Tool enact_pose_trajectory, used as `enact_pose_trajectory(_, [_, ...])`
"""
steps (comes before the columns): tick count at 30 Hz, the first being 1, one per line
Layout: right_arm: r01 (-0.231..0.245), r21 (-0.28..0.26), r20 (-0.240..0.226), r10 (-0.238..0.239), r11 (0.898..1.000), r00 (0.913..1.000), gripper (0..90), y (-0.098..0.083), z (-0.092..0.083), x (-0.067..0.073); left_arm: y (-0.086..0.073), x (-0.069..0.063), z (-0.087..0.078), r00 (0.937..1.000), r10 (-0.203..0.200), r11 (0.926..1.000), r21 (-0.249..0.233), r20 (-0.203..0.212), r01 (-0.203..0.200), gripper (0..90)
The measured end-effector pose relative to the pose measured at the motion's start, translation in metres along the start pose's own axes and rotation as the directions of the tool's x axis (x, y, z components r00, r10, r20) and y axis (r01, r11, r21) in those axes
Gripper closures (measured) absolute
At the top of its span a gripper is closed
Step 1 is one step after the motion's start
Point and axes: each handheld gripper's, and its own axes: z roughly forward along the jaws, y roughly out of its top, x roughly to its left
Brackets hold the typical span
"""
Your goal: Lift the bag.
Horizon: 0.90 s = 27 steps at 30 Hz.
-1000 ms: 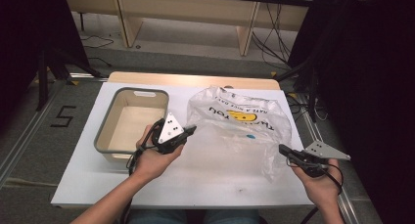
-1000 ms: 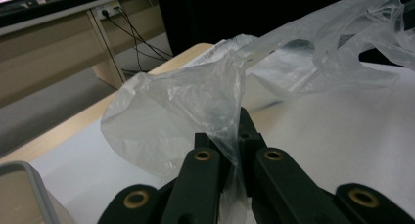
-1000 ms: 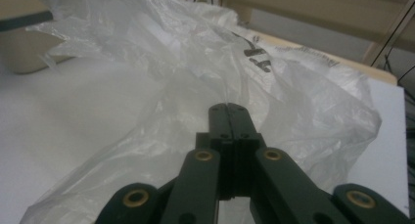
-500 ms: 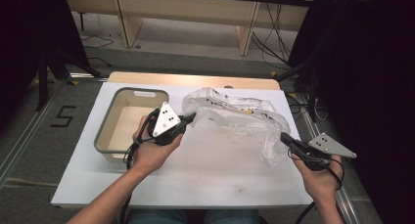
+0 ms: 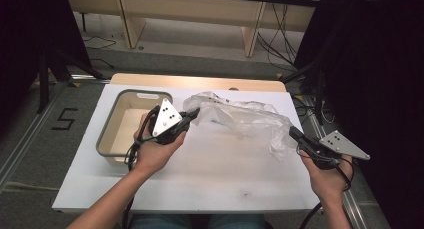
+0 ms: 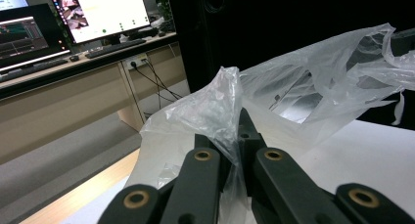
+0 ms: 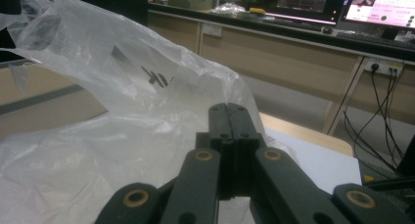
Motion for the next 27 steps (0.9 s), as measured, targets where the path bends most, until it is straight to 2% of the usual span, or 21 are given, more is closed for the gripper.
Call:
enact_pose_trajectory(13, [0.001, -0.054, 0.017, 0.0, 0.999, 0.9999, 90.0, 0.012, 0.0, 0.001, 0.015, 0.003, -0.005, 0.9997, 0.007, 0.9984, -0.057, -0.025, -0.009, 89.1])
enact_pose_trajectory(27, [-0.004, -0.086, 0.025, 0.007, 0.996, 0.9997, 90.0, 0.022, 0.003, 0.0, 0.023, 0.006, -0.006, 0.9993, 0.0, 0.9964, -0.085, -0.037, -0.003, 89.1])
